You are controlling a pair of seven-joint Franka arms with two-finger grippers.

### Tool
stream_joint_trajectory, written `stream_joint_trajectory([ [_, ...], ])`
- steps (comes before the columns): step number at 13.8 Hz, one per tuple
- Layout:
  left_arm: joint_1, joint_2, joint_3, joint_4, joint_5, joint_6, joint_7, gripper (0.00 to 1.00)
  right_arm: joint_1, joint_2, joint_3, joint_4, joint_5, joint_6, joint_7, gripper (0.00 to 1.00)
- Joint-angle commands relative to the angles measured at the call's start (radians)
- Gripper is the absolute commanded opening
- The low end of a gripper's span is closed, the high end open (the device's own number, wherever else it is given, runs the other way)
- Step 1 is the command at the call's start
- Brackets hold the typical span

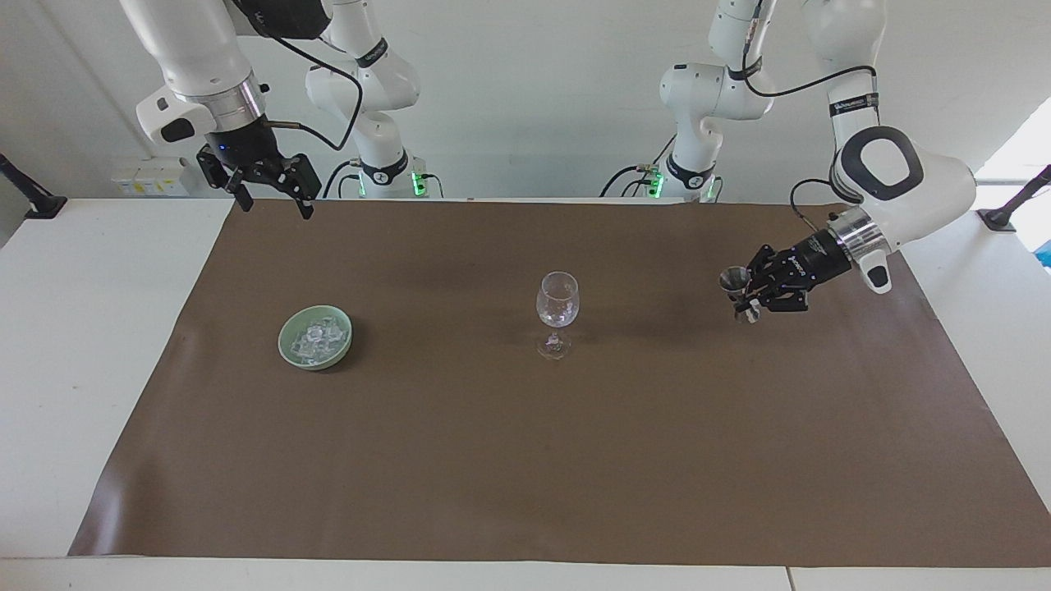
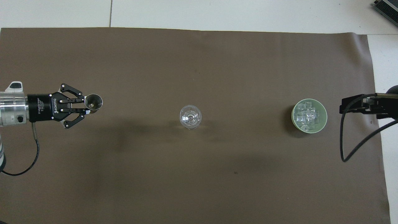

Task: Pour wine and add ice with both arms
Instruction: 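Carry the metal cup back with the left gripper while the right gripper reaches, then grasp the green ice cup with the right gripper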

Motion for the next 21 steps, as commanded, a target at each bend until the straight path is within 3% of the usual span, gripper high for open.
stream_joint_trajectory([
  [1, 0.078, 0.073, -0.009, 0.011, -0.098, -0.110, 0.116, 0.00, -0.002, -0.008, 0.003, -0.006, 0.009, -0.015, -0.029, 1.00],
  [3, 0.125, 0.120, -0.009, 0.011, -0.163, -0.182, 0.127, 0.00, 0.001, -0.037, 0.006, -0.076, 0.009, 0.028, -0.047, 1.00],
  [6, 0.181, 0.186, -0.011, 0.021, -0.218, -0.268, 0.159, 0.00, -0.001, -0.094, 0.005, -0.262, 0.009, 0.286, -0.087, 1.00],
  [9, 0.196, 0.237, -0.009, 0.051, -0.272, -0.328, 0.190, 0.00, -0.008, -0.094, 0.003, -0.359, 0.009, 0.419, -0.121, 1.00],
  [12, 0.213, 0.260, -0.008, 0.064, -0.308, -0.319, 0.192, 0.00, -0.046, -0.052, 0.003, -0.431, 0.009, 0.507, -0.287, 1.00],
  [16, 0.251, 0.361, -0.008, 0.132, -0.376, -0.328, 0.192, 0.00, -0.074, 0.001, 0.001, -0.485, 0.009, 0.588, -0.531, 1.00],
  [21, 0.291, 0.435, -0.012, 0.163, -0.436, -0.365, 0.192, 0.00, -0.074, 0.064, 0.003, -0.541, 0.009, 0.719, -0.661, 1.00],
])
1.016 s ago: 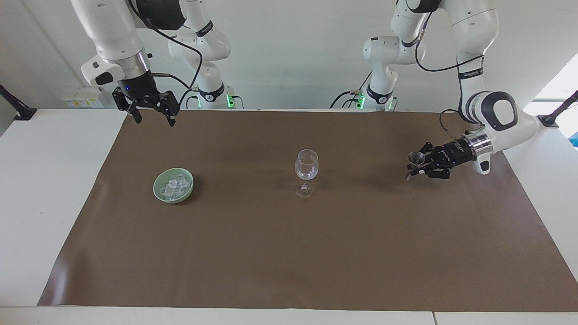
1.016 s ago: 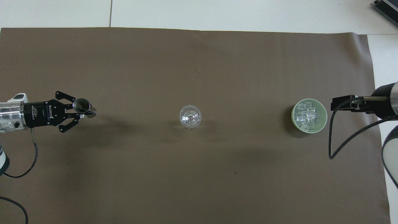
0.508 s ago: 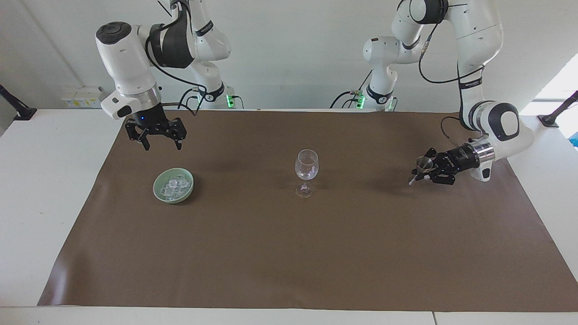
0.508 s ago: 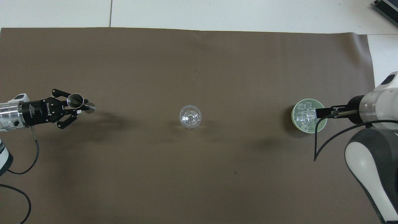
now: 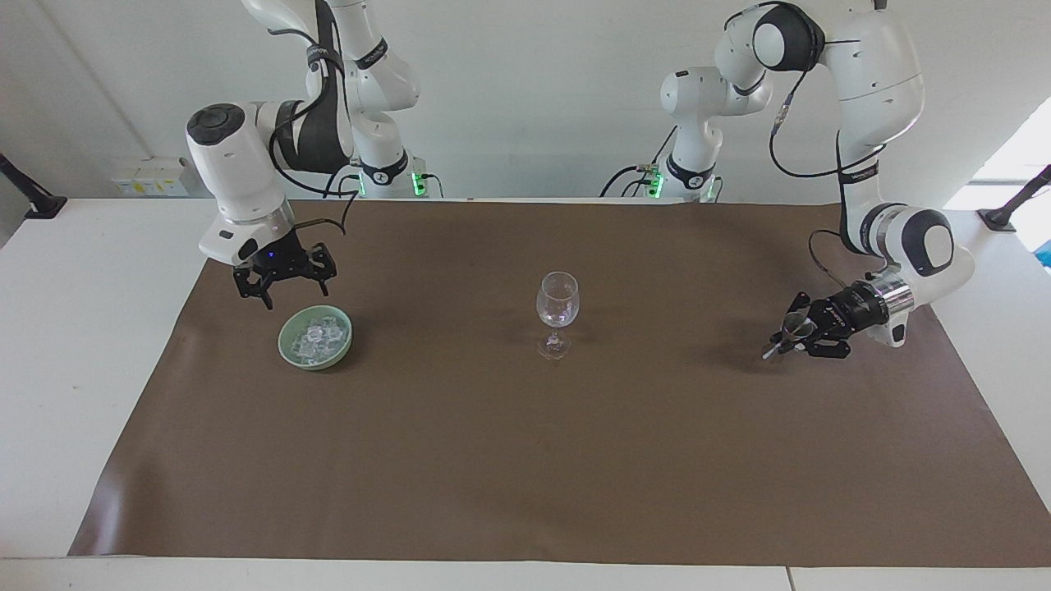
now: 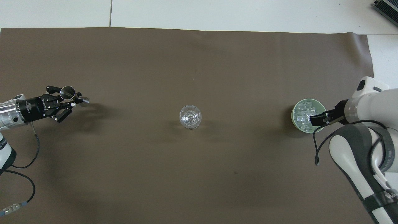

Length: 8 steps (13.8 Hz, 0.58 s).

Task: Pour wine and add ice with both arms
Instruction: 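Grasp the green ice cup with the right gripper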

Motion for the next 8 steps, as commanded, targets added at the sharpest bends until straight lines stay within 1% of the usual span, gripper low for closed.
stream_joint_trajectory([
  [1, 0.024, 0.045, -0.009, 0.043, -0.034, -0.041, 0.005, 0.00, -0.018, 0.019, 0.007, -0.044, 0.009, 0.080, -0.108, 1.00],
  [2, 0.024, 0.049, -0.009, 0.041, -0.047, -0.042, 0.005, 0.00, -0.037, 0.039, 0.009, -0.044, 0.009, 0.093, -0.139, 1.00],
  [5, 0.022, 0.071, -0.009, 0.038, -0.060, -0.045, 0.005, 0.00, -0.040, 0.089, 0.009, -0.047, 0.011, 0.148, -0.143, 1.00],
  [8, 0.015, 0.071, -0.009, 0.023, -0.070, -0.045, 0.005, 0.00, -0.040, 0.118, 0.009, -0.047, 0.012, 0.168, -0.141, 0.89],
])
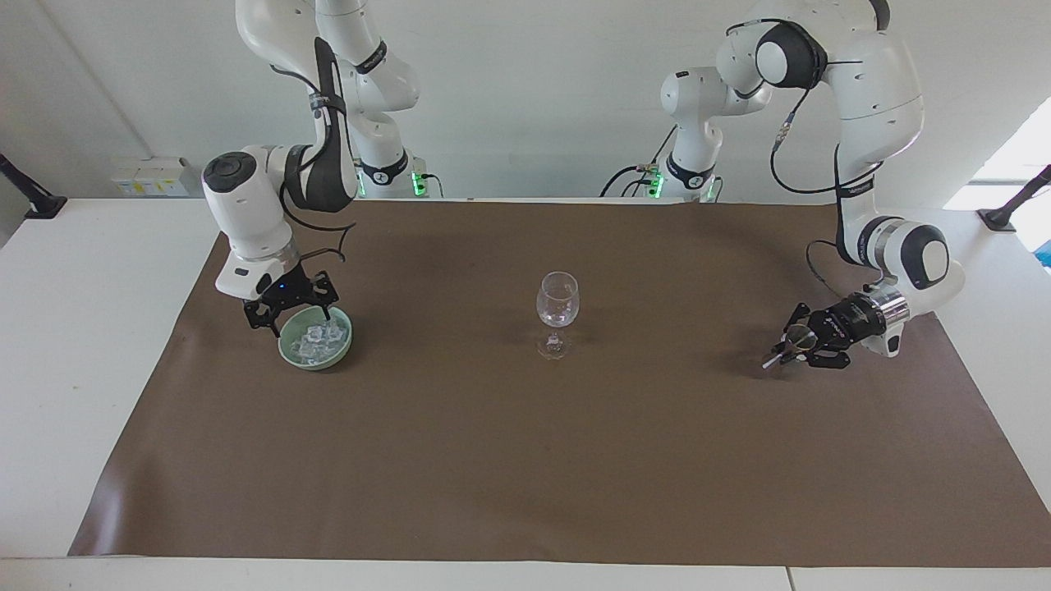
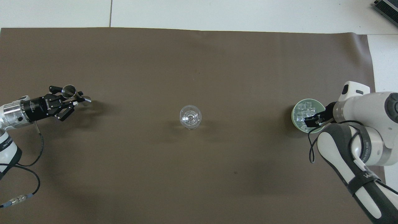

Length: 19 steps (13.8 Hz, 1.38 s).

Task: Pour wine and add ice with both arms
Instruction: 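Grasp the green ice cup with the right gripper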

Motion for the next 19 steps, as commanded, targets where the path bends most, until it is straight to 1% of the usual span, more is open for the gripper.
stream_joint_trajectory([
  [1, 0.003, 0.013, -0.005, 0.000, -0.021, -0.024, 0.003, 0.00, -0.009, 0.009, 0.009, -0.010, 0.012, 0.013, -0.028, 0.86],
  [2, 0.003, 0.014, -0.005, -0.004, -0.021, -0.024, 0.003, 0.00, -0.006, 0.008, 0.009, -0.013, 0.012, 0.013, -0.028, 0.80],
  [4, -0.001, 0.017, -0.003, -0.012, -0.021, -0.022, 0.004, 0.00, -0.003, 0.008, 0.009, -0.014, 0.012, 0.013, -0.028, 0.71],
  [5, -0.003, 0.017, -0.003, -0.016, -0.021, -0.016, 0.012, 0.00, -0.003, 0.008, 0.009, -0.014, 0.012, 0.011, -0.030, 0.64],
  [6, -0.004, 0.017, -0.003, -0.027, -0.021, -0.015, 0.033, 0.00, -0.003, 0.008, 0.009, -0.014, 0.012, 0.010, -0.030, 0.61],
  [8, -0.004, 0.016, -0.001, -0.041, -0.021, -0.011, 0.052, 0.00, -0.003, 0.008, 0.009, -0.014, 0.012, 0.008, -0.030, 0.61],
  [13, -0.006, 0.016, -0.001, -0.055, -0.020, 0.010, 0.084, 0.00, -0.002, 0.005, 0.011, -0.017, 0.012, -0.010, -0.031, 0.54],
  [16, -0.012, 0.016, -0.001, -0.056, -0.018, 0.012, 0.095, 0.01, -0.002, 0.005, 0.011, -0.019, 0.012, -0.010, -0.030, 0.52],
  [17, -0.012, 0.016, -0.001, -0.061, -0.018, 0.012, 0.103, 0.07, -0.002, 0.005, 0.011, -0.019, 0.012, -0.010, -0.030, 0.51],
  [18, -0.012, 0.016, -0.001, -0.062, -0.018, 0.012, 0.110, 0.18, -0.002, 0.005, 0.011, -0.019, 0.012, -0.010, -0.030, 0.44],
  [19, -0.012, 0.016, 0.000, -0.064, -0.018, 0.012, 0.121, 0.27, -0.002, 0.005, 0.011, -0.019, 0.020, -0.010, -0.030, 0.34],
])
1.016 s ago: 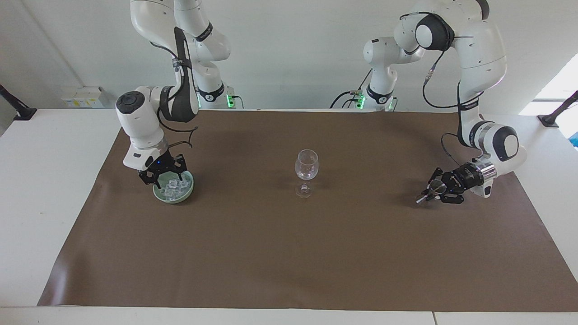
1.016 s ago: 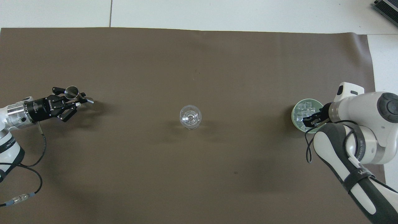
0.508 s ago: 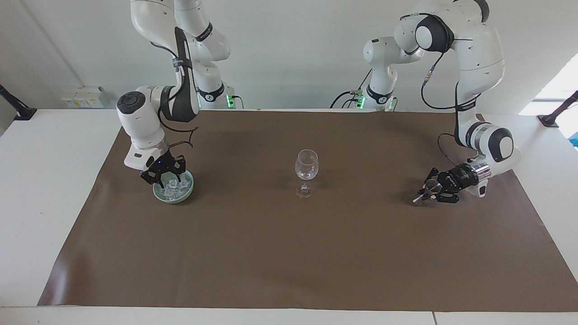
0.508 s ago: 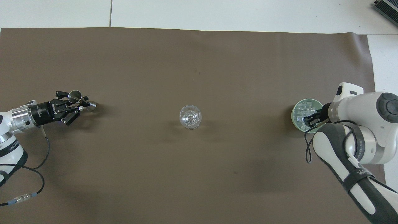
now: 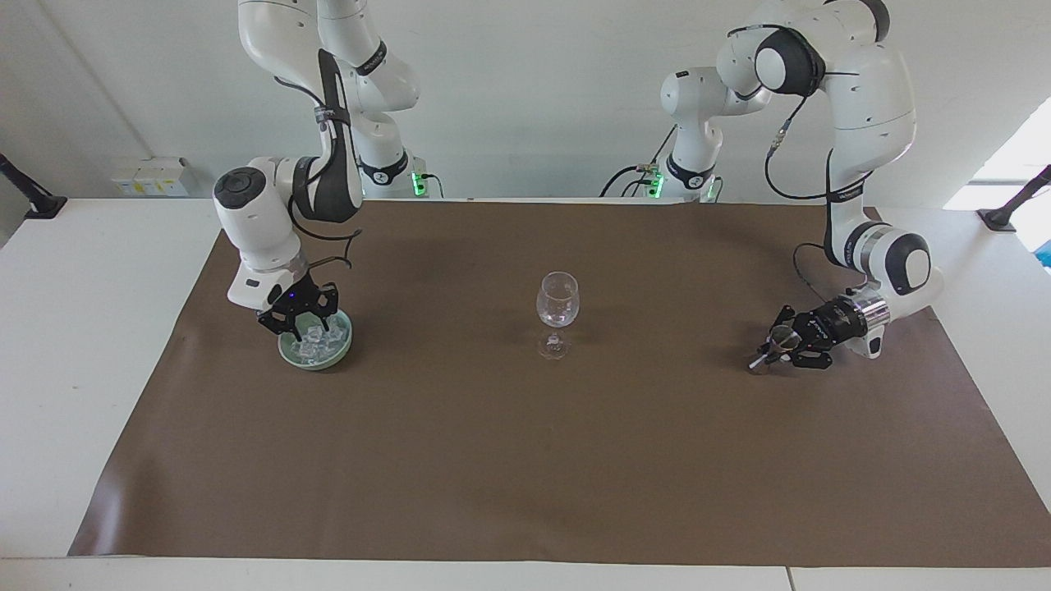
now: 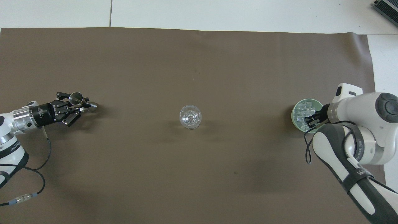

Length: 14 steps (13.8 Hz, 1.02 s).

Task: Pour wine and add ice with both arms
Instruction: 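Grasp the green ice cup with the right gripper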

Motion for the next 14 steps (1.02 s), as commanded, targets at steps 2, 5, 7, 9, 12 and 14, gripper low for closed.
stream_joint_trajectory([
  [2, -0.010, -0.007, 0.007, -0.025, -0.016, 0.009, 0.033, 0.32, -0.002, -0.011, 0.004, -0.010, 0.050, -0.014, -0.029, 0.18],
  [5, -0.009, -0.007, 0.007, -0.025, -0.016, 0.009, 0.047, 0.45, -0.002, -0.009, 0.004, -0.001, 0.050, -0.029, -0.029, 0.02],
  [7, -0.006, -0.007, 0.008, -0.024, -0.009, -0.001, 0.050, 0.86, -0.002, -0.011, 0.004, 0.028, 0.052, -0.072, -0.028, 0.00],
  [9, 0.004, -0.009, 0.011, -0.015, 0.013, -0.010, 0.059, 1.00, -0.001, -0.020, 0.004, 0.076, 0.052, -0.149, -0.023, 0.00],
  [12, 0.002, -0.021, 0.013, -0.008, 0.065, -0.009, 0.077, 1.00, -0.001, -0.057, 0.004, 0.145, 0.054, -0.241, 0.047, 0.00],
  [14, -0.009, -0.050, 0.014, -0.001, 0.120, 0.009, 0.146, 1.00, -0.001, -0.071, 0.007, 0.181, 0.054, -0.294, 0.138, 0.00],
])
